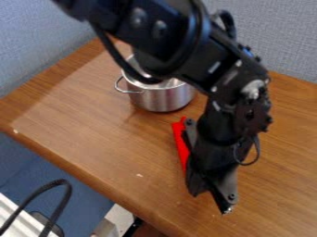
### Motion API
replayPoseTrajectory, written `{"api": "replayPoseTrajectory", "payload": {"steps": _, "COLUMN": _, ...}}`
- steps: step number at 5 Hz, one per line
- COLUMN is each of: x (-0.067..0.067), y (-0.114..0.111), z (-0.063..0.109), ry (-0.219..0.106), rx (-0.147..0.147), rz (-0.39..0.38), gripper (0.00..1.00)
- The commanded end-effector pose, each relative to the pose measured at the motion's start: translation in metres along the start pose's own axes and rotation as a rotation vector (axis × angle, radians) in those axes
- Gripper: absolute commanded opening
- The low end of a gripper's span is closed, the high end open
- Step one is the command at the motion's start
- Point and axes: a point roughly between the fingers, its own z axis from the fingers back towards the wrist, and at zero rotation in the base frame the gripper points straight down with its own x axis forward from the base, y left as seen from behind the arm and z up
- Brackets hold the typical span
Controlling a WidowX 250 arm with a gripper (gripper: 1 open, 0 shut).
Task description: Move the red object from the metal pot to the table
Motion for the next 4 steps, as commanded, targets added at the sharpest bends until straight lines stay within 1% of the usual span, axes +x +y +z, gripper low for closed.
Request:
{"api": "replayPoseTrajectory", "payload": {"steps": 1, "x": 0.012, "y": 0.0, "z": -0.005, "ry": -0.025, "rx": -0.012, "rz": 0.034, "gripper": 0.0}}
{"api": "replayPoseTrajectory", "payload": {"steps": 2, "x": 0.014, "y": -0.002, "z": -0.01, "ry": -0.024, "rx": -0.019, "rz": 0.064, "gripper": 0.0}}
{"api": "replayPoseTrajectory", "payload": {"steps": 4, "x": 0.024, "y": -0.003, "z": -0.011, "ry": -0.027, "rx": -0.02, "rz": 0.044, "gripper": 0.0}}
